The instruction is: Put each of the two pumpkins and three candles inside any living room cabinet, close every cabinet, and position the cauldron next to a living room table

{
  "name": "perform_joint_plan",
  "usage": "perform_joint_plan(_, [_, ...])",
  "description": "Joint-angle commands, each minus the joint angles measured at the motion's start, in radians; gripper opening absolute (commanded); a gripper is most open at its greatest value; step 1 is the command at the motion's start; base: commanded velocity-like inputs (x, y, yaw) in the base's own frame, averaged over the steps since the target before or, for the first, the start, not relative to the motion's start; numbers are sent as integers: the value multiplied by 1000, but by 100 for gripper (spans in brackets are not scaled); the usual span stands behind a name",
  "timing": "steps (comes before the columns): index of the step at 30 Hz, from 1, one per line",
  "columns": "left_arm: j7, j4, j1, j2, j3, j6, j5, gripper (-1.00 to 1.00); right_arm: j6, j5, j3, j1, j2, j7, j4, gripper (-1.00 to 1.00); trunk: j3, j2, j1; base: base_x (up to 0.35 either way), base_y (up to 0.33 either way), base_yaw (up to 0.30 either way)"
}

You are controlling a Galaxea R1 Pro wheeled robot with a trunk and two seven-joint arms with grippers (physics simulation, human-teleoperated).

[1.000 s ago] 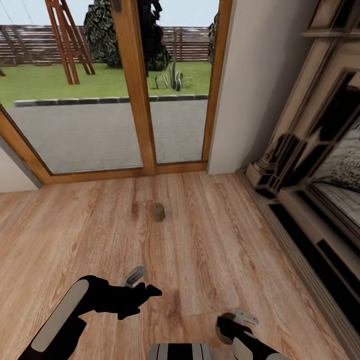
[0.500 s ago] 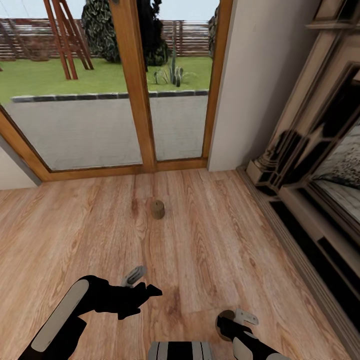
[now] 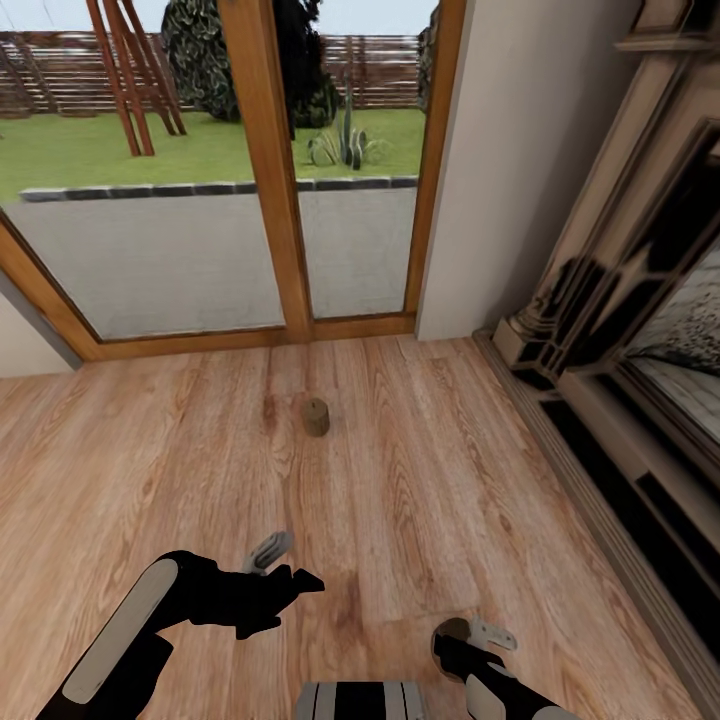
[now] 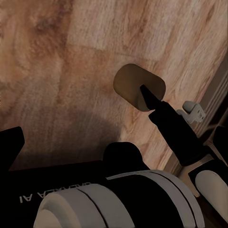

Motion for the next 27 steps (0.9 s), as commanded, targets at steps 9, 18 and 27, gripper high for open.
perform_joint_plan(9, [10,-1,-1,1,-1,-1,10,100,-3,-8,9,0,0,-4,0,100,-5,-1,0,0,0,0])
perform_joint_plan(18, [10,-1,-1,2,-1,-1,10,100,-2,-8,9,0,0,-4,0,-100,-5,-1,0,0,0,0])
perform_joint_plan(27, [10,0,-1,1,-1,-1,10,100,-2,-7,9,0,0,-4,0,-100,-5,-1,0,0,0,0])
